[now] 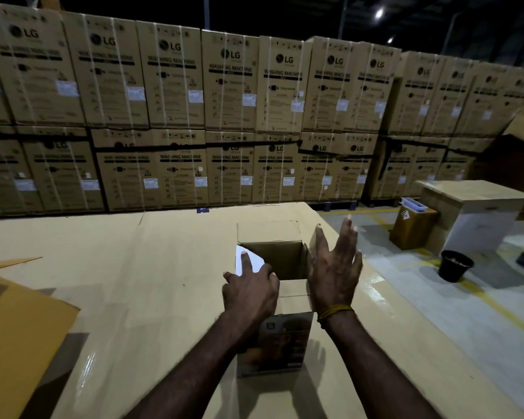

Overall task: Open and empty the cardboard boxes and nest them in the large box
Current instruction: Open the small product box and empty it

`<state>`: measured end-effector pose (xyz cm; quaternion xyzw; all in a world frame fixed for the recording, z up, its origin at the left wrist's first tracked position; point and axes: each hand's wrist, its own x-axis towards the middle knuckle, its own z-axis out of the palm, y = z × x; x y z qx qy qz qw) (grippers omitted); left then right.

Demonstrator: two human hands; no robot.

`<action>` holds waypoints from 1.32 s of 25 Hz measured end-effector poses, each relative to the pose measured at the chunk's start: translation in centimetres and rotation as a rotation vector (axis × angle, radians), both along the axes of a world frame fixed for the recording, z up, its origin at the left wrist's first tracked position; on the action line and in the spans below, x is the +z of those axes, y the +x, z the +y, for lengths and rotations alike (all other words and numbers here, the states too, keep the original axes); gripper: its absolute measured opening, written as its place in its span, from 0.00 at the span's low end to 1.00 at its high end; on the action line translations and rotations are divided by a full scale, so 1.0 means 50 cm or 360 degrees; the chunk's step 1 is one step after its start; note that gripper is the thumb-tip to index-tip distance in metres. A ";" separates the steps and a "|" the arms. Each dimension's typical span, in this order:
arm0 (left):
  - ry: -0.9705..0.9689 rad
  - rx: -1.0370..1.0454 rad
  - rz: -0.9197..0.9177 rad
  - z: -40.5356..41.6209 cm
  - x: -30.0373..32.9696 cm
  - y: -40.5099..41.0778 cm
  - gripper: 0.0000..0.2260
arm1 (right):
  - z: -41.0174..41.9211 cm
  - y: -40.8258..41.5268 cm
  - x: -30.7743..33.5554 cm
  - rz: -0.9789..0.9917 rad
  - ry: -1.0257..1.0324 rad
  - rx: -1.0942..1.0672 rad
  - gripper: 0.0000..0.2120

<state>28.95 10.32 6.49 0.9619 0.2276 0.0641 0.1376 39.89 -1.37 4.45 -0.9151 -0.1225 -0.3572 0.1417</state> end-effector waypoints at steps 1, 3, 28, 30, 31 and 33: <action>-0.0004 -0.0002 -0.0020 0.001 -0.001 0.001 0.17 | -0.001 0.001 -0.001 0.0010 -0.0012 -0.0041 0.34; -0.0040 0.0003 -0.0062 0.002 -0.003 0.006 0.15 | -0.002 0.003 -0.007 0.0019 -0.0045 -0.0068 0.30; 0.0016 0.0493 -0.0931 0.087 -0.011 -0.001 0.18 | -0.021 -0.037 -0.114 0.0665 0.0596 0.0952 0.27; -0.0013 0.0508 -0.1044 0.096 -0.023 -0.010 0.18 | -0.021 -0.038 -0.112 0.0674 0.0633 0.0967 0.22; 0.0004 0.0517 -0.1036 0.105 -0.035 -0.009 0.17 | -0.020 -0.038 -0.111 0.0670 0.0647 0.0967 0.20; 0.0111 0.0600 -0.0873 0.127 -0.066 -0.004 0.17 | -0.019 -0.042 -0.109 0.0655 0.0672 0.0964 0.19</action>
